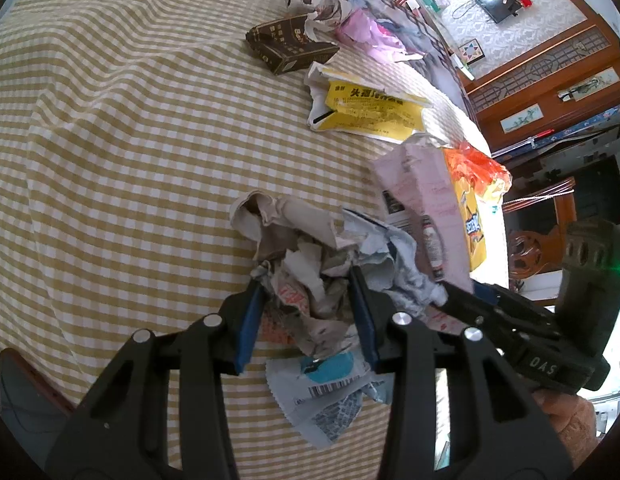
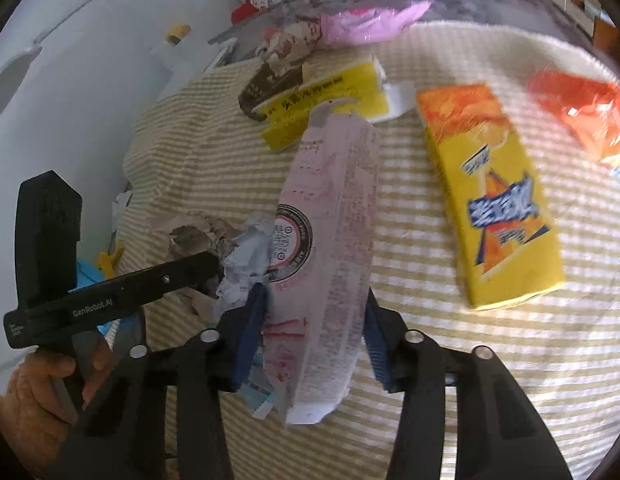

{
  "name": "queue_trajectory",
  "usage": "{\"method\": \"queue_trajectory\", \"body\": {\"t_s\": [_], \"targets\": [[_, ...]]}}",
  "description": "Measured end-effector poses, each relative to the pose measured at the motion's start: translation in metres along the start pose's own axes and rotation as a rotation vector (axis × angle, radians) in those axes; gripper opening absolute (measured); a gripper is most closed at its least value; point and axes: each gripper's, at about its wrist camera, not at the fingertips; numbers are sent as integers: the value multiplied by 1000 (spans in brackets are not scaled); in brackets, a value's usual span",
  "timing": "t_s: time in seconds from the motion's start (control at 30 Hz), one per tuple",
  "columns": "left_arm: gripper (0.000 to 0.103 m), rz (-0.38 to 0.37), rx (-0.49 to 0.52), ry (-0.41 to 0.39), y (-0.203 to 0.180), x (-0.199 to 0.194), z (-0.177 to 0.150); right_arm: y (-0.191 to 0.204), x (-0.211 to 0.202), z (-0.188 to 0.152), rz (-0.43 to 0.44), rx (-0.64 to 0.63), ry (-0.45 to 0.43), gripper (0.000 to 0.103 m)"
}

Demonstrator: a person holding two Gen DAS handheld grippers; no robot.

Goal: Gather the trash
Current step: 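Carry both items over the red bin and open the left tool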

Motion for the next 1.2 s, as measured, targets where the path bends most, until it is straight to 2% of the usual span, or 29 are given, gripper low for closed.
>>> {"method": "queue_trajectory", "body": {"t_s": [0.23, 0.47, 0.7, 1.2], "targets": [[38, 25, 14, -65, -3, -15, 6, 3, -47, -4, -22, 32, -159, 42], [37, 11, 34, -128, -15, -32, 15, 1, -89, -10, -66, 67, -300, 42], [37, -19, 87, -166, -41, -45, 19, -12, -112, -20, -90, 111, -359, 43], [37, -84, 186, -157, -93, -48, 12, -41, -143, -48, -138, 215, -424, 44]]}}
Point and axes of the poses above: each gripper's, at about its wrist camera, not at the fingertips, and x roughly the way its jaws point, y to its left, z to its top, and after that the axes turned 13 degrees about z, right-handed
